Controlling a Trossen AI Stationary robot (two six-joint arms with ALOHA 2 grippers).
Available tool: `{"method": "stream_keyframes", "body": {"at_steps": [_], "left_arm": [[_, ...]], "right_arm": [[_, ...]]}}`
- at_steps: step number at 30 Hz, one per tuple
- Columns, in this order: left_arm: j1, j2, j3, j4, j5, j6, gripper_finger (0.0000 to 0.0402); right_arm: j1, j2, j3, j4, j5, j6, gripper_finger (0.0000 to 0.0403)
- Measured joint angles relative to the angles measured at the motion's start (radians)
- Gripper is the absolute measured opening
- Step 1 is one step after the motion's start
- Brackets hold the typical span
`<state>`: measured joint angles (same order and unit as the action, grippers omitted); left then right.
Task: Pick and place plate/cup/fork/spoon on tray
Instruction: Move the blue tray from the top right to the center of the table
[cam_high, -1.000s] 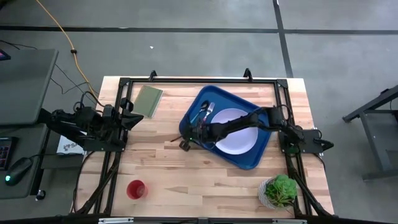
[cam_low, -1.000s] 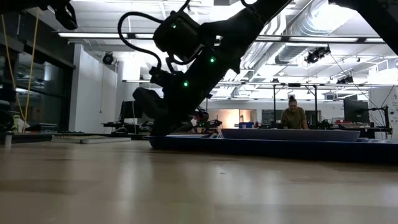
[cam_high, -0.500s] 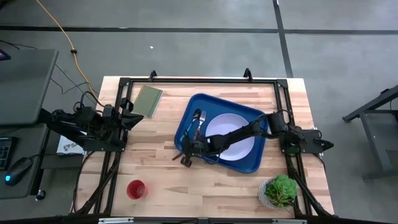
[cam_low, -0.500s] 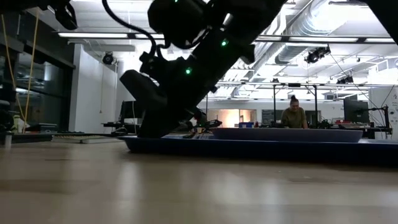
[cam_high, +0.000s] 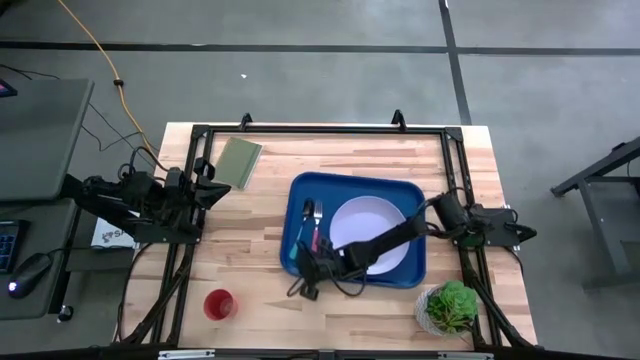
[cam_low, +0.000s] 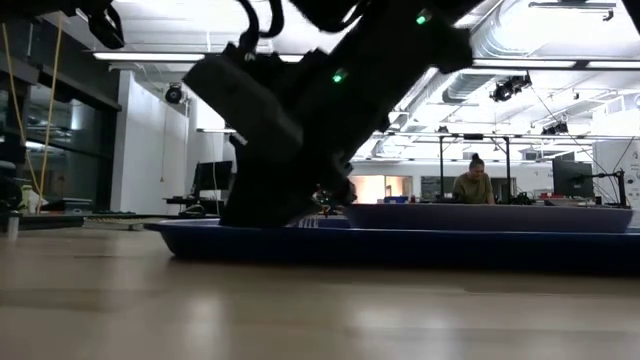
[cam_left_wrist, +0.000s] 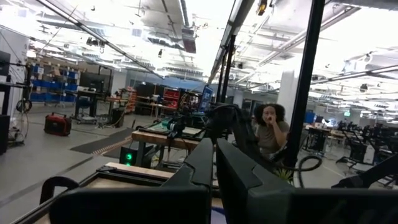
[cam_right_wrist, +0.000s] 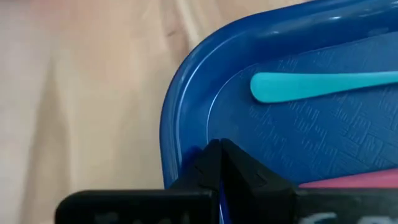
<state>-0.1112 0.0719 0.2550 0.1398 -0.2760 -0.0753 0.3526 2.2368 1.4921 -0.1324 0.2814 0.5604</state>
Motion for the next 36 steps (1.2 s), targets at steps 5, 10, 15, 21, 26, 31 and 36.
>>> {"method": "stream_keyframes", "body": {"at_steps": [5,10,15,21,26,31,36], "left_arm": [[0.0,0.0,0.0,0.0,0.0,-0.003,0.0003],[0.0,0.0,0.0,-0.002,0.0,-0.024,0.0003],[0.0,0.0,0.0,-0.003,0.0,-0.026,0.0003],[0.0,0.0,0.0,-0.006,0.0,-0.045,0.0003],[0.0,0.0,0.0,-0.009,0.001,-0.054,0.0003],[0.0,0.0,0.0,-0.009,0.002,-0.037,0.0003],[0.0,0.0,0.0,-0.009,0.002,-0.03,0.0003]], "right_arm": [[0.051,0.0,0.0,-0.013,0.012,0.02,0.0],[0.084,-0.001,0.0,-0.015,0.015,0.041,0.0],[0.113,-0.037,-0.003,-0.021,0.033,0.009,0.0],[0.091,-0.063,0.0,0.284,0.097,-0.182,0.0],[0.027,-0.056,0.023,0.445,-0.088,-0.216,0.001],[0.031,-0.055,0.142,0.398,-0.092,-0.319,0.0075],[0.044,-0.055,0.223,0.368,-0.073,-0.331,0.0167]]}}
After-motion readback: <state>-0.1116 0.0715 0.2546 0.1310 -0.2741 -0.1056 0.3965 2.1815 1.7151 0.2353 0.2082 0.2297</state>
